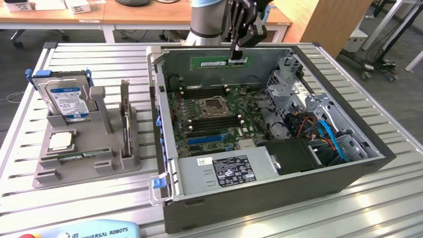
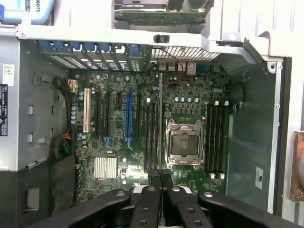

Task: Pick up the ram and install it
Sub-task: 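Pick up the ram and move it above insertion slot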

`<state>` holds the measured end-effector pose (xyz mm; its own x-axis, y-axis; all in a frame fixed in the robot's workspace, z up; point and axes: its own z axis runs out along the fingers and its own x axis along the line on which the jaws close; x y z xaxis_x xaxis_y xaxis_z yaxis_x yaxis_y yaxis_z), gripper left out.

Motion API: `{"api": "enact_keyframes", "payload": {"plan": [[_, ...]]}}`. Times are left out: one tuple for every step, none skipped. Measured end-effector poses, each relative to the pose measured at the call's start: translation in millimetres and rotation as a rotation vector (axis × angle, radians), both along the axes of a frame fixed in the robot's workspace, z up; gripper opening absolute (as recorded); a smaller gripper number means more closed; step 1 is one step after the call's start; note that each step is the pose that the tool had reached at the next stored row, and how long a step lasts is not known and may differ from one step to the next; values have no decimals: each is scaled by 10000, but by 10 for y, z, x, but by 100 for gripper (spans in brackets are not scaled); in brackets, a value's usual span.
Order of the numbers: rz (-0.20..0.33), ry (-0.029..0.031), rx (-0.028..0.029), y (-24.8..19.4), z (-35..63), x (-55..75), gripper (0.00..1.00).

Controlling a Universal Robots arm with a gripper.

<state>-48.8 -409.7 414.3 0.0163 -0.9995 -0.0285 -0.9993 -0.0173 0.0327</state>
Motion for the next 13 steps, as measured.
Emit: {"api": "enact_keyframes", "payload": {"plan": [[-21, 1, 0, 0, -17, 0, 11], [-44, 0, 1, 0, -35, 0, 11], [-69, -1, 1, 0, -53, 0, 11], [-96, 0, 0, 0, -69, 0, 11], [-129, 0, 1, 0, -87, 0, 11], [-160, 0, 0, 0, -104, 0, 11], [-187, 1, -1, 0, -120, 0, 11], [-212, 0, 0, 0, -138, 0, 11], [-237, 0, 0, 0, -155, 0, 11], [-261, 1, 0, 0, -171, 0, 11], [-285, 0, 0, 0, -187, 0, 11], [-308, 0, 0, 0, -199, 0, 11], [-317, 0, -1, 0, -202, 0, 11]]}}
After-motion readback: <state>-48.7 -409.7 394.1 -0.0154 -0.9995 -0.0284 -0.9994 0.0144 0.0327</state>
